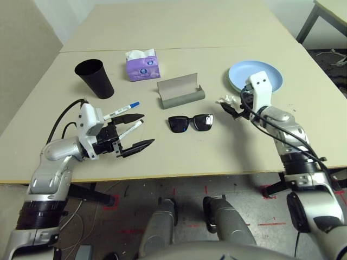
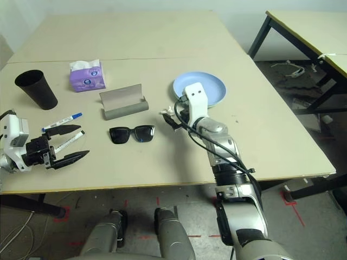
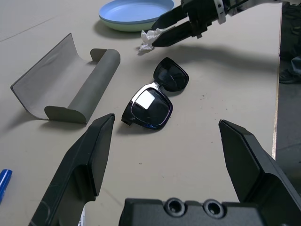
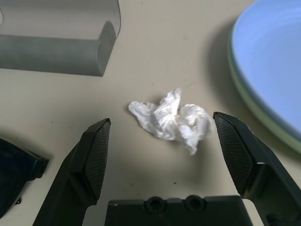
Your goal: Organize and tidy the items on the table.
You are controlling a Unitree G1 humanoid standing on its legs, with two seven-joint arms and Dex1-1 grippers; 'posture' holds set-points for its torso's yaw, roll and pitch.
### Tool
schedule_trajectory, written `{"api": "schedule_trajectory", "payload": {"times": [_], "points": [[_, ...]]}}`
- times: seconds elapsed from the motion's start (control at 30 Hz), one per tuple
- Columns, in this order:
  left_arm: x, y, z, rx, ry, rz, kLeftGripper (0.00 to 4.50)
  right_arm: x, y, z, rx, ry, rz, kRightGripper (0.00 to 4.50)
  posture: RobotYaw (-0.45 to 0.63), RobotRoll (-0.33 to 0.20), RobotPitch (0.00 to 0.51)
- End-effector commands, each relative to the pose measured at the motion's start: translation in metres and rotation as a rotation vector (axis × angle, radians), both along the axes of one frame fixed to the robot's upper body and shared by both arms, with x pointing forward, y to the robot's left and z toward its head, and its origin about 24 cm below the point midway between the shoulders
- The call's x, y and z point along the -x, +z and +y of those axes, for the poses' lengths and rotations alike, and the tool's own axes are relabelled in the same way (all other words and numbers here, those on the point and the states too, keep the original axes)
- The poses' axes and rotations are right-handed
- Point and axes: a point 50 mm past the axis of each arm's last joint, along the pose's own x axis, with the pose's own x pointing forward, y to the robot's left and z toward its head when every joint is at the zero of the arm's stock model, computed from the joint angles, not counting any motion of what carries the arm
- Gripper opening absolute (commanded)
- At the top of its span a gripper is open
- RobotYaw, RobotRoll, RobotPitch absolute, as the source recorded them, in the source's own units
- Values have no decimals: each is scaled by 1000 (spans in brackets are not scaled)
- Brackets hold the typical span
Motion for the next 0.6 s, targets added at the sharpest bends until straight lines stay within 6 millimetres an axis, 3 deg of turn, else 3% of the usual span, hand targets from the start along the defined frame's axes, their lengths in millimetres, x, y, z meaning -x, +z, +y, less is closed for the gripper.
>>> {"api": "schedule_trajectory", "payload": {"times": [0.03, 0.27, 0.3, 0.37, 0.6], "points": [[3, -3, 0, -7, 2, 9, 4500, -5, -3, 6, 25, 1, 7, 4471, -75, 0, 168], [5, -3, 0, -14, 3, 10, 4500, -13, -5, 12, 28, -9, 4, 4471, -73, 0, 168], [5, -3, 0, -15, 4, 9, 4500, -13, -5, 12, 27, -10, 2, 4298, -74, 0, 167], [4, -2, 0, -12, 7, 2, 4500, -13, -5, 11, 23, -11, 0, 3872, -75, 0, 169], [0, 1, -1, 16, 11, -16, 4500, -12, -3, 3, 19, -16, -2, 1377, -81, 0, 165]]}}
